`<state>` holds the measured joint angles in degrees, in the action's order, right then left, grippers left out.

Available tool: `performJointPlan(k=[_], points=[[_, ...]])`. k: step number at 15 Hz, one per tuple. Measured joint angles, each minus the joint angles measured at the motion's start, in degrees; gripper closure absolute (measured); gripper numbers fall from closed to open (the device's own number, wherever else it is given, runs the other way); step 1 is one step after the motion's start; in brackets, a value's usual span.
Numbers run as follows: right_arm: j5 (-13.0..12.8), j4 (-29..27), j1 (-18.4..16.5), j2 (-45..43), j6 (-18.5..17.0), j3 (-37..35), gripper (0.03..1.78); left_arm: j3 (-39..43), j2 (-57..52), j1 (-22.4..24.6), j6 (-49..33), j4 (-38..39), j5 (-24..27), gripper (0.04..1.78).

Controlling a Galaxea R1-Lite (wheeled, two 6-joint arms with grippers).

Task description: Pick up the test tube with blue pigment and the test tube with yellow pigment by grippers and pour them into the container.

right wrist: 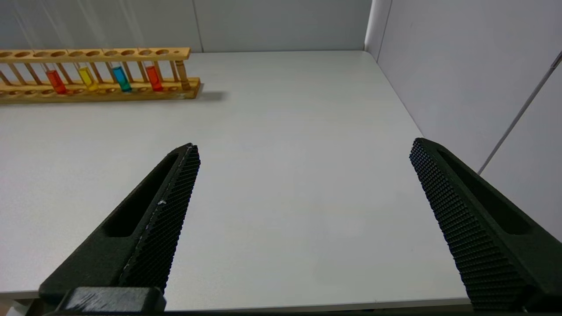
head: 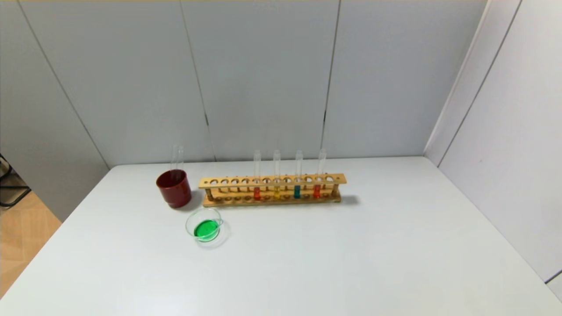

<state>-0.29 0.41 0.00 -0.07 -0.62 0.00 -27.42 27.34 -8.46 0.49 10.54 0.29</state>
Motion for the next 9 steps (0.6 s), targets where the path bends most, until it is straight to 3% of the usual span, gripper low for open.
performJointPlan(k=[2, 4, 6, 9], points=[[0.0, 0.0, 0.0, 0.0, 0.0, 0.0, 0.06, -0.67, -6.35, 0.33, -4.32, -6.41, -2.63, 0.07], [0.02, 0.0, 0.0, 0.0, 0.0, 0.0, 0.06, -1.27, -9.59, 3.95, -7.27, -7.91, -2.57, 0.07], [0.0, -0.01, 0.0, 0.0, 0.02, 0.0, 0.06, -0.76, -13.07, 7.5, -7.79, -9.97, 1.66, 0.07], [-0.01, -0.01, 0.0, 0.0, 0.02, 0.0, 0.06, 4.88, -19.74, 8.62, -7.68, -12.25, 5.66, 0.07]])
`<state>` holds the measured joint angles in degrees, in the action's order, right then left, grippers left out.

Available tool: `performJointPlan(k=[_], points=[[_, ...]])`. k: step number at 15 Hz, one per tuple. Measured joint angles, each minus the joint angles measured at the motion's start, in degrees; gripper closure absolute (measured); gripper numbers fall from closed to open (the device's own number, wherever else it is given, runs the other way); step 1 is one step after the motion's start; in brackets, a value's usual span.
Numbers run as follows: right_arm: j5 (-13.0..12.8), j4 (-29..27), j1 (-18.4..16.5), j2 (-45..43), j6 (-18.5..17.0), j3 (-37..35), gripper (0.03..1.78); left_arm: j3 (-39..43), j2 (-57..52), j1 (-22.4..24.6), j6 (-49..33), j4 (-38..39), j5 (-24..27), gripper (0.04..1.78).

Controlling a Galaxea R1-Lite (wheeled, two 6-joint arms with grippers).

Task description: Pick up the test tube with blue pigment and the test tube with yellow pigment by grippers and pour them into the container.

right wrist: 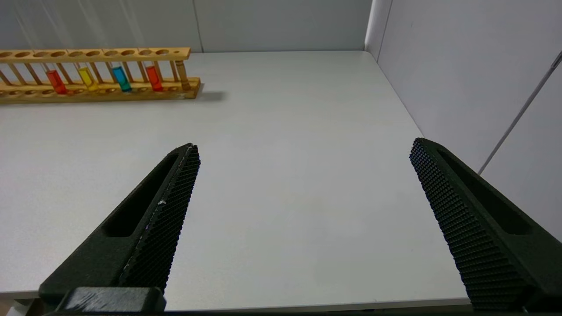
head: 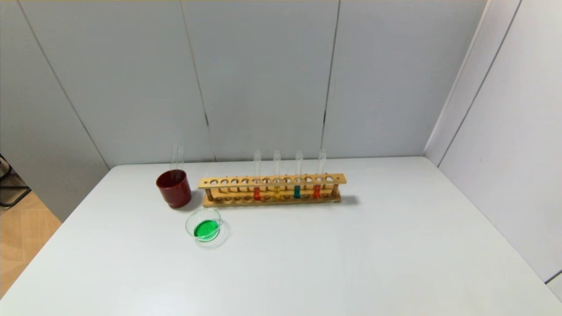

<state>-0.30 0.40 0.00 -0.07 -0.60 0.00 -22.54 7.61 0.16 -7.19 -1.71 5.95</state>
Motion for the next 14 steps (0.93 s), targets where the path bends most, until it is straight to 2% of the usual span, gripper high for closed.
performJointPlan(k=[3, 6, 9, 14], points=[[0.0, 0.01, 0.0, 0.0, -0.02, 0.0, 0.06, 10.08, -5.18, 0.0, 1.3, 2.22, 1.95, 0.07], [0.0, 0.01, 0.0, 0.0, -0.02, 0.0, 0.06, 20.24, -7.14, 0.0, 8.01, 7.55, 1.01, 0.07], [0.01, 0.01, 0.0, 0.0, -0.02, 0.0, 0.06, 22.21, -7.63, 0.0, 11.81, 1.61, -4.24, 0.07], [0.0, 0.01, 0.0, 0.0, -0.02, 0.0, 0.06, 22.52, -7.74, 0.0, 12.14, 1.87, -3.97, 0.07]])
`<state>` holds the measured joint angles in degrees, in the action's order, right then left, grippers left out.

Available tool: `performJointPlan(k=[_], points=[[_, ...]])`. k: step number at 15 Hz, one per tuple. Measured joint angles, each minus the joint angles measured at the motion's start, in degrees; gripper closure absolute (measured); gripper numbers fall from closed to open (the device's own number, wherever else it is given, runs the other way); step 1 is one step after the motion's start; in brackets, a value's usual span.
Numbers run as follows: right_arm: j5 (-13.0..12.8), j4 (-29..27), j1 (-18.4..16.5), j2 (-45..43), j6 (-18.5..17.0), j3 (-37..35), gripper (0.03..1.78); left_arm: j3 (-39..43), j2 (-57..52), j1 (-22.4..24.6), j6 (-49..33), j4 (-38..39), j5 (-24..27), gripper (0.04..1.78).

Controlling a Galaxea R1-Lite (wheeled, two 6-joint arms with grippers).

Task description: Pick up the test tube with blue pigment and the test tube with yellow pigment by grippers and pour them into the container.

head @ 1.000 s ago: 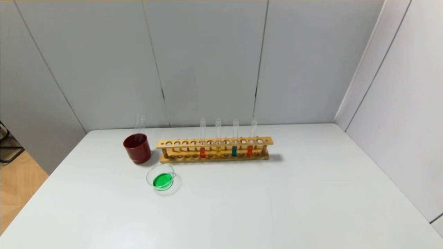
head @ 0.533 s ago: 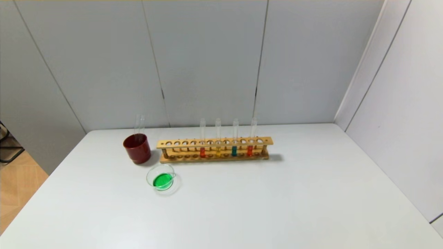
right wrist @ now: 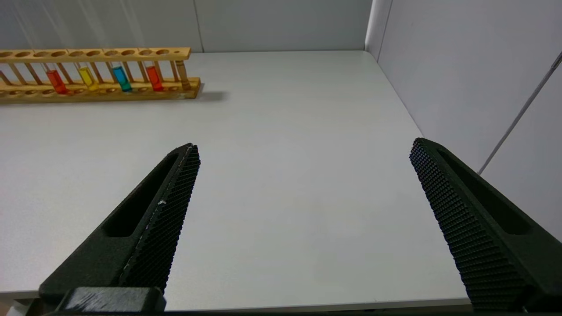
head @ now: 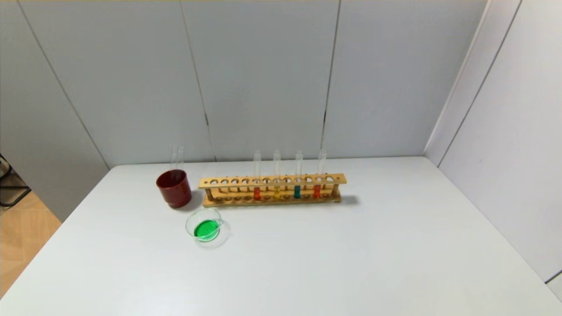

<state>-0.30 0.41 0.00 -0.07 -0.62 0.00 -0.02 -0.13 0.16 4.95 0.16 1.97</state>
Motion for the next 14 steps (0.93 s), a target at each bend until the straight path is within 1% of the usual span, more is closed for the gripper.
performJointPlan(k=[10, 14], points=[[-0.02, 0.05, 0.0, 0.0, 0.62, 0.0, 0.06, 0.02, 0.02, -0.09, -0.51, -0.43, -0.49, 0.07], [0.01, -0.06, 0.0, 0.0, 0.05, 0.0, 0.06, 0.02, 0.02, -0.09, -0.49, -0.4, -0.49, 0.07]])
